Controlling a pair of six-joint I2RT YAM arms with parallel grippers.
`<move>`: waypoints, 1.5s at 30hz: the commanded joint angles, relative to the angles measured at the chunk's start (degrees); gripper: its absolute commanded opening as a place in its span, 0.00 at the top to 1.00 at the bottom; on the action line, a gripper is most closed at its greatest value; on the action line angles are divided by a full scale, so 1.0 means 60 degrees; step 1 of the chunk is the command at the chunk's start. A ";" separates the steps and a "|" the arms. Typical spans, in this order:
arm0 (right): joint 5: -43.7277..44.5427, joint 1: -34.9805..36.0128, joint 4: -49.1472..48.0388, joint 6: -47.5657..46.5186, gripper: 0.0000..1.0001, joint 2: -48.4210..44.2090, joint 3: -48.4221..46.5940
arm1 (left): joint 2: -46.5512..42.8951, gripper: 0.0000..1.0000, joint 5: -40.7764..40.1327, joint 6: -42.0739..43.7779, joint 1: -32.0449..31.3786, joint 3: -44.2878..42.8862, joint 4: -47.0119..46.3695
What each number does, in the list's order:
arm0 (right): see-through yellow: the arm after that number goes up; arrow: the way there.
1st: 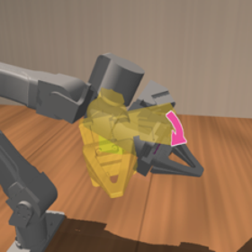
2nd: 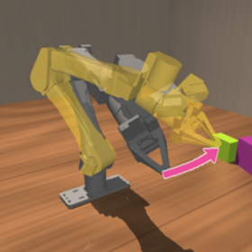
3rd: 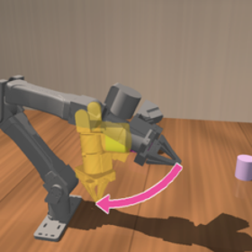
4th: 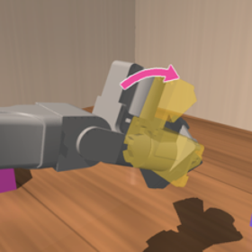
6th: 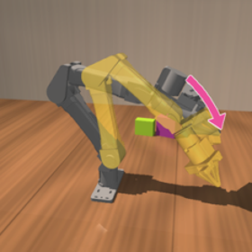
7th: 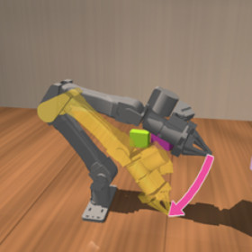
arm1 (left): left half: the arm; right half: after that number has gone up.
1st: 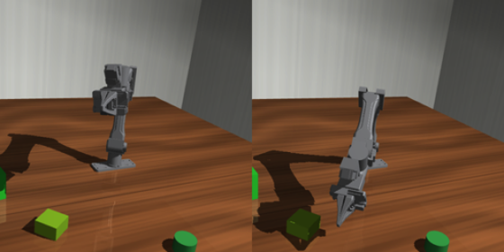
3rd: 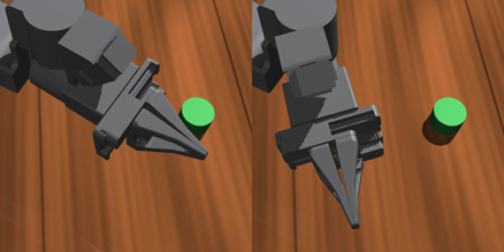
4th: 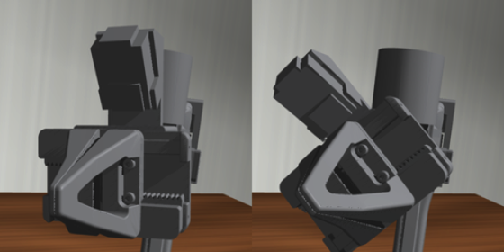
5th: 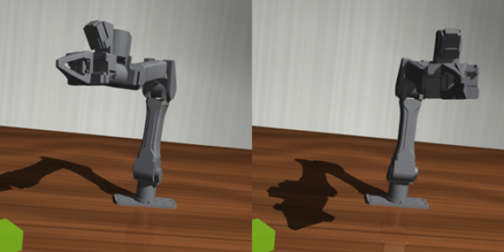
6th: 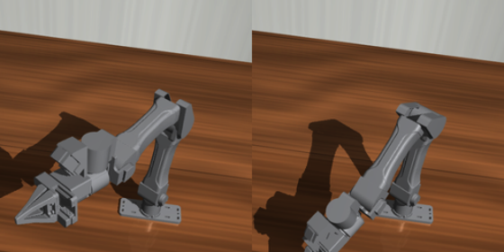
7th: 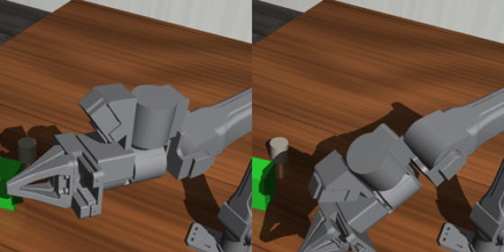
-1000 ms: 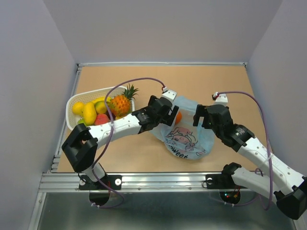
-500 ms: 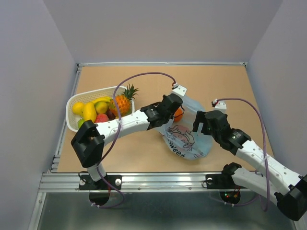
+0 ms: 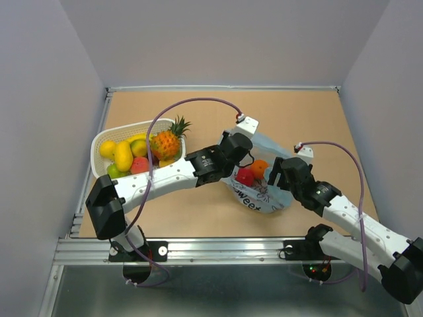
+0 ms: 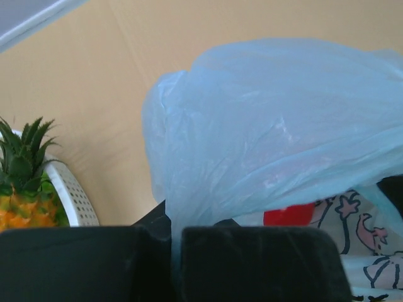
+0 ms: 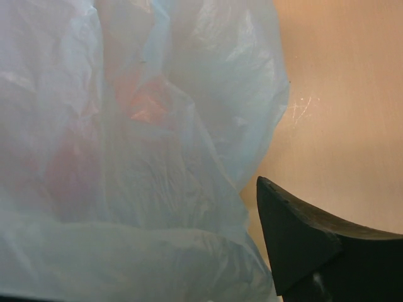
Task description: Untie the knot of the plastic bag and take out the fruit
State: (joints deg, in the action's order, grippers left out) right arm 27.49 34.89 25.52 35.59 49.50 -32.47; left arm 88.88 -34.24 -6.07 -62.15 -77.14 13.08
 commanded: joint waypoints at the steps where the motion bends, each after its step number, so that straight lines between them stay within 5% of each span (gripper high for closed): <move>1: 0.0517 -0.0044 -0.0488 0.0191 0.22 -0.0046 0.0226 | 0.0113 1.00 -0.0446 -0.1009 0.0133 0.1020 0.0046; 7: 0.0575 -0.0044 -0.0488 0.0278 0.41 0.0129 0.0358 | 0.0245 0.95 -0.0548 -0.2254 0.0411 0.2031 0.0032; 12: 0.0634 -0.0044 -0.0503 0.0308 0.70 0.0305 0.0402 | 0.0041 0.66 -0.0783 -0.2739 0.0603 0.2033 0.0295; 15: 0.0590 -0.0044 -0.0503 0.0337 0.85 0.0306 0.0402 | -0.0238 0.29 -0.0578 -0.2754 0.0603 0.1798 0.0397; 20: 0.0561 -0.0044 -0.0488 0.0308 0.97 0.0247 0.0416 | -0.1143 0.10 0.0051 -0.2958 0.0501 0.1637 0.0485; 31: 0.0429 -0.0044 -0.0547 0.0264 0.99 0.0276 0.0416 | -0.2422 0.14 0.0316 -0.4100 -0.0919 0.1490 0.0676; 38: 0.0268 -0.0044 -0.0605 0.0249 0.99 0.0203 0.0416 | -0.0724 0.11 -0.0106 -0.4395 -0.1682 0.1241 0.0165; 45: 0.0078 -0.0044 -0.0606 0.0249 0.99 -0.0104 0.0475 | 0.0945 0.02 -0.1235 -0.3211 -0.1697 0.0935 -0.1037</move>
State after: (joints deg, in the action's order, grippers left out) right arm 28.40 34.89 24.77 37.30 50.37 -30.61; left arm 93.38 -34.89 -29.36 -72.31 -68.10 12.08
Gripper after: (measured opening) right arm 0.016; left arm 0.948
